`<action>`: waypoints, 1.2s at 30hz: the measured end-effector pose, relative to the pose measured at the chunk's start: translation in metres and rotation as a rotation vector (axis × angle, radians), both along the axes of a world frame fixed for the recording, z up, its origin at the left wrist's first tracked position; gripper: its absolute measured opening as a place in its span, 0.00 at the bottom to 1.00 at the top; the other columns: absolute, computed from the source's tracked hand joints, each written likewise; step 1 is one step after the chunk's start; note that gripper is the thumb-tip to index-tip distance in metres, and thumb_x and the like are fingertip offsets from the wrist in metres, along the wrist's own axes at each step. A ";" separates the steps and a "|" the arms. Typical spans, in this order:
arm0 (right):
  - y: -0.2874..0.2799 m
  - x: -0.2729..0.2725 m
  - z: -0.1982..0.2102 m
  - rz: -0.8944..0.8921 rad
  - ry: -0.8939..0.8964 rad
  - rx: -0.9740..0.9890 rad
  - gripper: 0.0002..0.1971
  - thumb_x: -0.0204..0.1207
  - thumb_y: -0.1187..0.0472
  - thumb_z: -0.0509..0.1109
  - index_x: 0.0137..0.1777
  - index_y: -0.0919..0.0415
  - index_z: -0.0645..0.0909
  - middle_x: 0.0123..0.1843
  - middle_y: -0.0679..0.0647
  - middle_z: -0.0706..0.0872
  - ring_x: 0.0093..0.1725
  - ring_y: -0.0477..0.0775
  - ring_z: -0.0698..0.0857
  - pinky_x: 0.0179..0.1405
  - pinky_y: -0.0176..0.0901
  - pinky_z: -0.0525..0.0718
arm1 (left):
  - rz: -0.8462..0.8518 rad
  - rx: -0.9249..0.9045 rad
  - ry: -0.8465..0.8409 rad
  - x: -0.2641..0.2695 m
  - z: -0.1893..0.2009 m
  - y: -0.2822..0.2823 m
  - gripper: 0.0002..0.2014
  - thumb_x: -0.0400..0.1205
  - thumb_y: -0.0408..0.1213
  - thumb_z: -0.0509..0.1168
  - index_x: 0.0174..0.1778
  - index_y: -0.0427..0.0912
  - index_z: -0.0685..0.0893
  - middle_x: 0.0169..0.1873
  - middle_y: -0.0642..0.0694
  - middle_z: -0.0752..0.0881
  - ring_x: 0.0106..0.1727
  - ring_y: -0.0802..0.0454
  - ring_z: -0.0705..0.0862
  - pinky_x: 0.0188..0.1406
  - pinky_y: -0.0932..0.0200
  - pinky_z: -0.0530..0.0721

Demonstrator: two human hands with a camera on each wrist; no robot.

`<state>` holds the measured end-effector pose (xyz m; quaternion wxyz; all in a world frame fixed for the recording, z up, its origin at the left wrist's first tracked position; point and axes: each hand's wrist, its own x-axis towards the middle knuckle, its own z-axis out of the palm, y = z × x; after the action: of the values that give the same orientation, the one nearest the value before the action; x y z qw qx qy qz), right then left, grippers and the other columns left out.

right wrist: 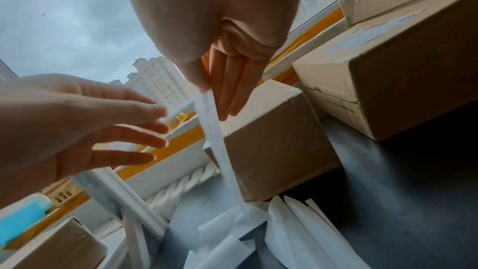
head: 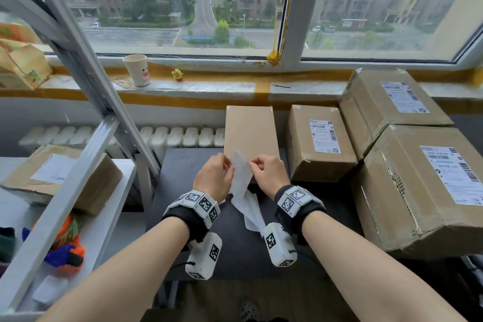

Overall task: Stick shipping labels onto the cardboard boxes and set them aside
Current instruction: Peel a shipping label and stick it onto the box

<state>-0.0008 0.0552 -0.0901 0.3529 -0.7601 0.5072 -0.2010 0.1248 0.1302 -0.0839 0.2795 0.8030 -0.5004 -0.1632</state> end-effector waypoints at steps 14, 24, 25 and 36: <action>0.005 0.017 0.001 0.097 -0.305 0.238 0.14 0.77 0.66 0.67 0.61 0.65 0.85 0.59 0.59 0.89 0.60 0.53 0.86 0.68 0.50 0.80 | 0.022 -0.034 0.416 0.006 0.005 -0.015 0.09 0.81 0.36 0.63 0.41 0.39 0.88 0.41 0.39 0.91 0.48 0.42 0.88 0.57 0.44 0.85; 0.010 0.021 -0.007 0.066 -0.406 0.321 0.12 0.78 0.66 0.65 0.56 0.59 0.88 0.53 0.57 0.90 0.56 0.60 0.88 0.62 0.61 0.84 | 0.047 -0.039 0.540 0.015 0.000 -0.011 0.07 0.79 0.38 0.66 0.36 0.49 0.84 0.44 0.38 0.90 0.47 0.41 0.89 0.55 0.41 0.86; 0.010 0.021 -0.007 0.065 -0.411 0.329 0.11 0.78 0.66 0.66 0.55 0.59 0.88 0.52 0.56 0.90 0.56 0.61 0.88 0.61 0.61 0.84 | 0.050 -0.037 0.537 0.015 0.001 -0.011 0.08 0.80 0.37 0.66 0.35 0.49 0.84 0.44 0.38 0.90 0.46 0.41 0.89 0.55 0.41 0.86; 0.008 0.017 -0.007 0.018 -0.421 0.323 0.05 0.74 0.61 0.73 0.39 0.53 0.87 0.43 0.58 0.91 0.50 0.63 0.89 0.58 0.61 0.86 | 0.025 -0.022 0.481 0.013 0.006 -0.010 0.03 0.79 0.32 0.68 0.39 0.41 0.83 0.38 0.41 0.88 0.44 0.42 0.90 0.54 0.45 0.87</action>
<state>0.0163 0.0632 -0.0968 0.5690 -0.6399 0.4415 -0.2678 0.1383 0.1205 -0.0781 0.4013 0.7440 -0.4112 -0.3411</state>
